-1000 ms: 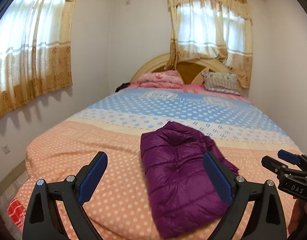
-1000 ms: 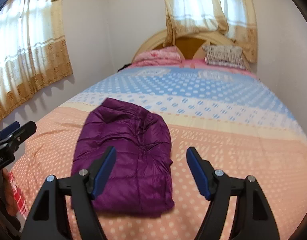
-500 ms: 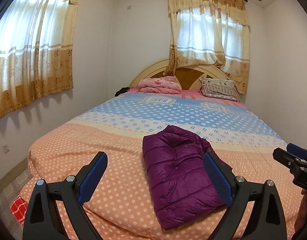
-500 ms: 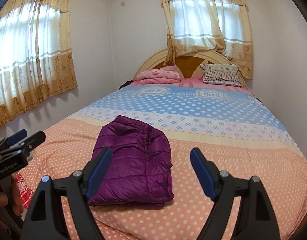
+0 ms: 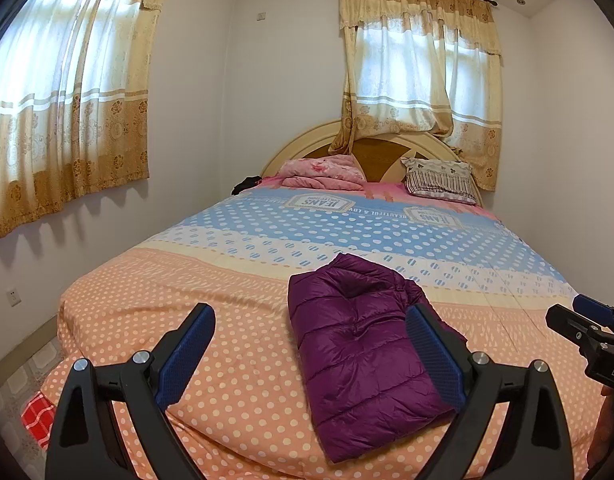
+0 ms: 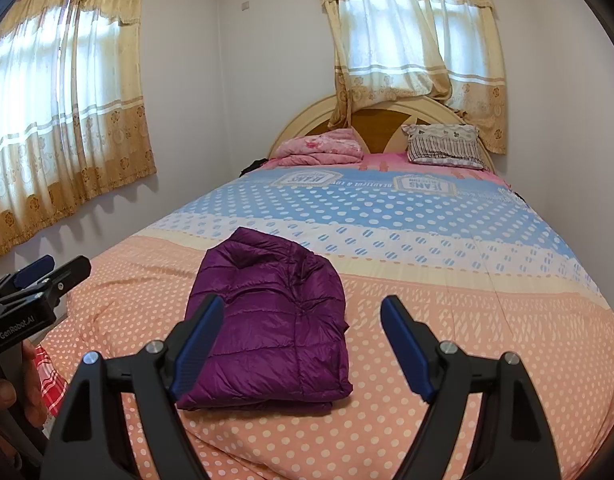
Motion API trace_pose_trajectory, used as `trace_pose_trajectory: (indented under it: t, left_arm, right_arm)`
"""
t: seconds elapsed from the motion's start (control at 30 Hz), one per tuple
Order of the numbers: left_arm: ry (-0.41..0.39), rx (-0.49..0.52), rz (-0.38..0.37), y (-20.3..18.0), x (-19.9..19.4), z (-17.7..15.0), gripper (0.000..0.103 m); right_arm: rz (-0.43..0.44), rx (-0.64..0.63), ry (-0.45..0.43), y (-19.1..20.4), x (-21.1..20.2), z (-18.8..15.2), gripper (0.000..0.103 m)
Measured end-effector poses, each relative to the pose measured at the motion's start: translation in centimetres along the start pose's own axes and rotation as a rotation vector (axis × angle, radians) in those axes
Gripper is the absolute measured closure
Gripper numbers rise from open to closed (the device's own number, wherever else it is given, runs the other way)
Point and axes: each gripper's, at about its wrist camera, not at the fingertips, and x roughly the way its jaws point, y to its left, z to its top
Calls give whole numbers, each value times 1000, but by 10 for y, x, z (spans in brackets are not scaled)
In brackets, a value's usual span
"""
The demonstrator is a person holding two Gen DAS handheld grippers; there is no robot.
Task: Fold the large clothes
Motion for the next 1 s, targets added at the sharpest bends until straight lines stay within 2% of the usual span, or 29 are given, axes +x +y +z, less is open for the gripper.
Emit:
trace_pose_trajectory:
  t: [1.0]
  left_arm:
    - [3, 2, 5, 5, 5, -1, 6]
  right_arm:
    - [12, 11, 10, 8, 2, -2, 20]
